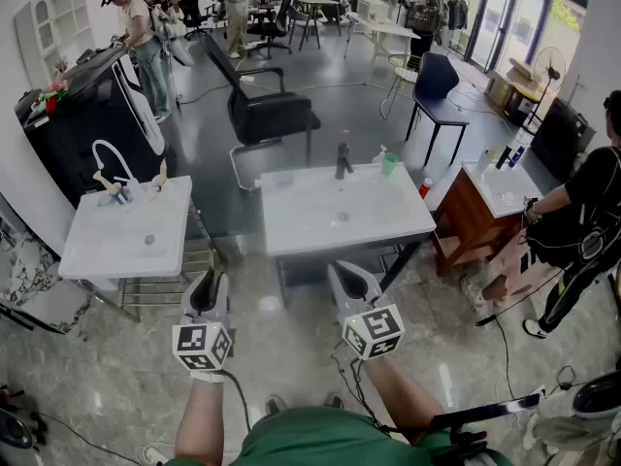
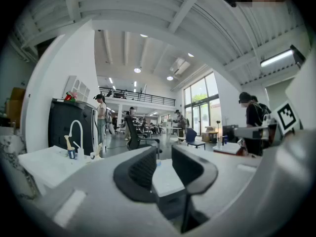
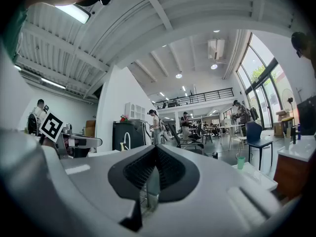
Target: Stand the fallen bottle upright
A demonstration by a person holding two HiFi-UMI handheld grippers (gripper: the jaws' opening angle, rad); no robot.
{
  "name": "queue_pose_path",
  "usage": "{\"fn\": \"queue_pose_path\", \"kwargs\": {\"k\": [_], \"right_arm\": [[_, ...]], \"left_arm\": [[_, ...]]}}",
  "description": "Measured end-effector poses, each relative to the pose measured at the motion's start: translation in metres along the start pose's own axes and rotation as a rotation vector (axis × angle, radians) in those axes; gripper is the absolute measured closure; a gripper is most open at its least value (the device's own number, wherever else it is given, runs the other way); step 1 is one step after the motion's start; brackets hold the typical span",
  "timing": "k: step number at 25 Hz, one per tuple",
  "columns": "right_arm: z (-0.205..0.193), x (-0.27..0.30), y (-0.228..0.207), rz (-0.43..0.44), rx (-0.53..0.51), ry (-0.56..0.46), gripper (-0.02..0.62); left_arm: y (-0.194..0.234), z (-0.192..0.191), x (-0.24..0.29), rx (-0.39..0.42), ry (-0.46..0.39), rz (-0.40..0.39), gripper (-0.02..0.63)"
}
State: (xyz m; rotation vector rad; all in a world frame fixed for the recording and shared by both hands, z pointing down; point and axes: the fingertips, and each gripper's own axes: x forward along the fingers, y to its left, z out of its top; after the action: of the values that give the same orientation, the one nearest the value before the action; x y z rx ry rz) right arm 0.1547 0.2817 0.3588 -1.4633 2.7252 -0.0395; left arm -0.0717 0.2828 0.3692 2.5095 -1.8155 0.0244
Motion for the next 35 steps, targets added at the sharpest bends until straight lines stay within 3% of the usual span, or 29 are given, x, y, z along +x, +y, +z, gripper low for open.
{"fn": "queue_pose_path", "kwargs": {"k": [14, 20, 24, 35], "right_arm": [[0.004, 0.027, 0.035, -0.036, -0.002, 0.0, 0.592], [0.007, 0.041, 0.05, -0.112, -0.003, -0.007, 0.591], [0.008, 0.042, 0.059, -0.15, -0.015, -0.01, 0.489], [-0.013, 0.091, 0.061, -0.143, -0.047, 0.045, 0.466]], "left_arm": [[0.043, 0.007, -0.009, -0.024, -0.022, -0.041, 0.514], [0.07, 0.009, -0.017, -0.023, -0.038, -0.068, 0.494], [0.087, 0.009, -0.025, -0.026, -0.045, -0.079, 0.459], [0.126, -0.018, 0.002, -0.073, -0.004, -0.086, 0.454]]}}
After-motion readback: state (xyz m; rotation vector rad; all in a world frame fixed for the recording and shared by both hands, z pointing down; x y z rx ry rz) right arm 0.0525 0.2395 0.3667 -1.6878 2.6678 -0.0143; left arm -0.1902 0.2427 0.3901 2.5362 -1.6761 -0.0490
